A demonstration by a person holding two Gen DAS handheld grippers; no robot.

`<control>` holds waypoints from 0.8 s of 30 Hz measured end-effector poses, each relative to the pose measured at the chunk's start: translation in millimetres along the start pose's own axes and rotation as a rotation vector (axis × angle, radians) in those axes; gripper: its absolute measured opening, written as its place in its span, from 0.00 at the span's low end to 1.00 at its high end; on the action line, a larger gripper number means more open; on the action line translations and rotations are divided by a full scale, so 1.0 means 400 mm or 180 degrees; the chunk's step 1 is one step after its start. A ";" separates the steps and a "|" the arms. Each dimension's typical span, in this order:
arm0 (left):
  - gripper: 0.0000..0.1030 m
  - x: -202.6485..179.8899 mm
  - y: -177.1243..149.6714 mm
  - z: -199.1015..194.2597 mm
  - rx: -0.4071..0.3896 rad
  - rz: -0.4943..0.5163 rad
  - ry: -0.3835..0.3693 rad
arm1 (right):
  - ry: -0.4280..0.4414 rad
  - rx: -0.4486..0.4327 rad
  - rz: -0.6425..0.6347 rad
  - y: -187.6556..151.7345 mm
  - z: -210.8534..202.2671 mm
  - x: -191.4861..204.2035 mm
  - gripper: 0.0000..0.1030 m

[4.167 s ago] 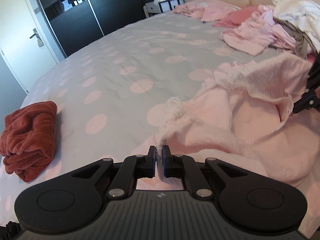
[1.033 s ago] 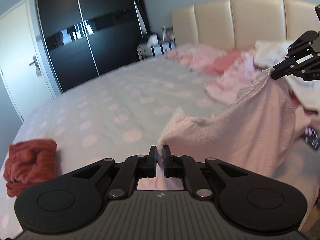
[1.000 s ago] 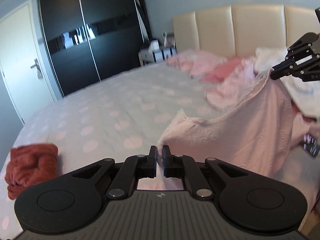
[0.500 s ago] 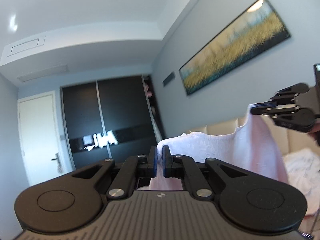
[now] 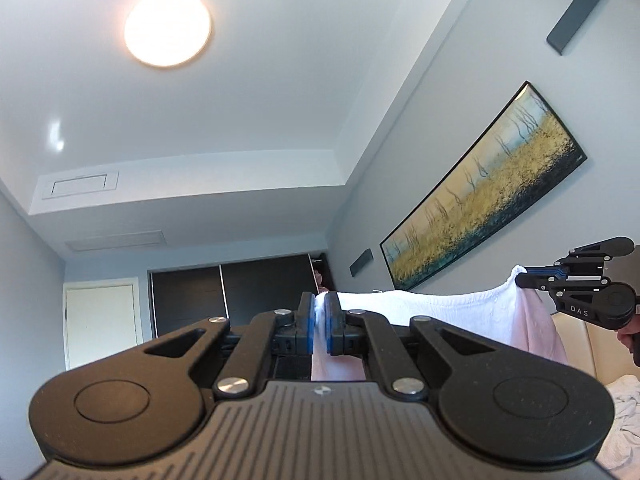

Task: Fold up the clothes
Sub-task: 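Lift the pink garment up with both tools, holding it spread between them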

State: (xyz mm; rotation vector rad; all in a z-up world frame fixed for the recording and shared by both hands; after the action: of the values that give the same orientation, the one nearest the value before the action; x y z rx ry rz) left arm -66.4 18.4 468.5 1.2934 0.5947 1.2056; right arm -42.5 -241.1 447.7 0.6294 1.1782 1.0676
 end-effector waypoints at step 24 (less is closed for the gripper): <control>0.04 0.059 -0.743 0.206 0.2125 0.0043 0.0035 | 0.0966 0.1270 0.0068 -0.509 0.131 0.343 0.05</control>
State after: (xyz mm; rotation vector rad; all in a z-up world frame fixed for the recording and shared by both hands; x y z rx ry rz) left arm 113.1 54.5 219.3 1.8430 1.0530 1.0582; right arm 76.2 -191.8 232.2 0.8068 1.6757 0.9740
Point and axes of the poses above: each gripper's, at about its wrist camera, not at the fingertips, and z roughly the way its jaws point, x to its left, y to its top, the point moved 9 cm from there along z, roughly the way its jaws point, and after that the axes turned 9 degrees about x, right-handed, at the moved point
